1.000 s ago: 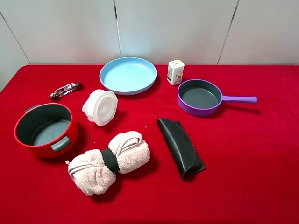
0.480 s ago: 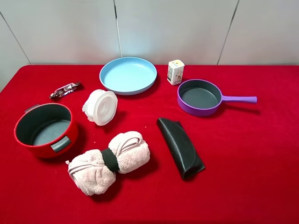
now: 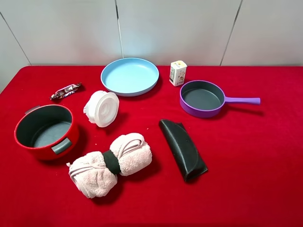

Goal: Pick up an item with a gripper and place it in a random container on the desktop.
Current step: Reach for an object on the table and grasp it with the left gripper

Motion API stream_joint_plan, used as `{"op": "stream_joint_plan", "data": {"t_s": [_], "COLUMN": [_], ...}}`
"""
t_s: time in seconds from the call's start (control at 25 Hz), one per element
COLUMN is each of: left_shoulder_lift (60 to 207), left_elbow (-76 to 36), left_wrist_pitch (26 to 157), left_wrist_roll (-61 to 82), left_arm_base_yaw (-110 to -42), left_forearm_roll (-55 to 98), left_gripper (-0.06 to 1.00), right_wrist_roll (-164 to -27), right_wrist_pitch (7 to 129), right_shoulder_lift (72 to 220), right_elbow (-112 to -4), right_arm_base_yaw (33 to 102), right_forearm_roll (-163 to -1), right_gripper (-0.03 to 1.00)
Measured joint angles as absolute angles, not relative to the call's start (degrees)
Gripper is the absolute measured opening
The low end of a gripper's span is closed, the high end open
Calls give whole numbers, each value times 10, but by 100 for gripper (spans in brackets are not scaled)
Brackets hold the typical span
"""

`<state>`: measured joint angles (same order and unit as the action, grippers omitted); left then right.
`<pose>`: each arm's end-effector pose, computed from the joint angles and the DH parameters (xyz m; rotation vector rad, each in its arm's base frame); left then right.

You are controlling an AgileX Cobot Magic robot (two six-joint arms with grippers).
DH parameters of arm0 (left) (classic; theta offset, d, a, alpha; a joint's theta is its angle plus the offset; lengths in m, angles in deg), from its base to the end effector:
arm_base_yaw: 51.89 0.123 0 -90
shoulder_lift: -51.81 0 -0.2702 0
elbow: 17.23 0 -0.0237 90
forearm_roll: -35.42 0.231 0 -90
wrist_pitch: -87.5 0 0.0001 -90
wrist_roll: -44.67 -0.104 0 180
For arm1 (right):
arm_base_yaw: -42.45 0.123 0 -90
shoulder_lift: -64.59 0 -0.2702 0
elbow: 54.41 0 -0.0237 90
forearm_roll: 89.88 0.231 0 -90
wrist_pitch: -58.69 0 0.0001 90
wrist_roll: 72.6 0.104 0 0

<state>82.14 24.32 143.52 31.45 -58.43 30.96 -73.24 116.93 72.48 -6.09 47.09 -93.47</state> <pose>0.0597 -0.0136 0.2901 0.3694 2.1986 -0.0321 0.0061 -0.0051 0.2653 -0.0906 1.9941 -0.0295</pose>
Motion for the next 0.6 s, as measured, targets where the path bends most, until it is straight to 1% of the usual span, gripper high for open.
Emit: {"op": "stream_joint_plan", "data": {"t_s": [0.2,0.6], "left_shoulder_lift": [897,1062], "left_elbow": [218,172], "left_wrist_pitch": [1406,1344], "left_wrist_roll": [313,305], "left_arm_base_yaw": [-597,-598], "left_forearm_roll": [310,292], "left_gripper": [99,99], "right_wrist_roll": [-732,-732], "right_wrist_pitch": [1169,1169], "right_shoulder_lift": [725,725], "right_elbow": [-61,-61], "right_arm_base_yaw": [471,471], "right_forearm_roll": [-935,-935], "right_gripper": [69,69]}}
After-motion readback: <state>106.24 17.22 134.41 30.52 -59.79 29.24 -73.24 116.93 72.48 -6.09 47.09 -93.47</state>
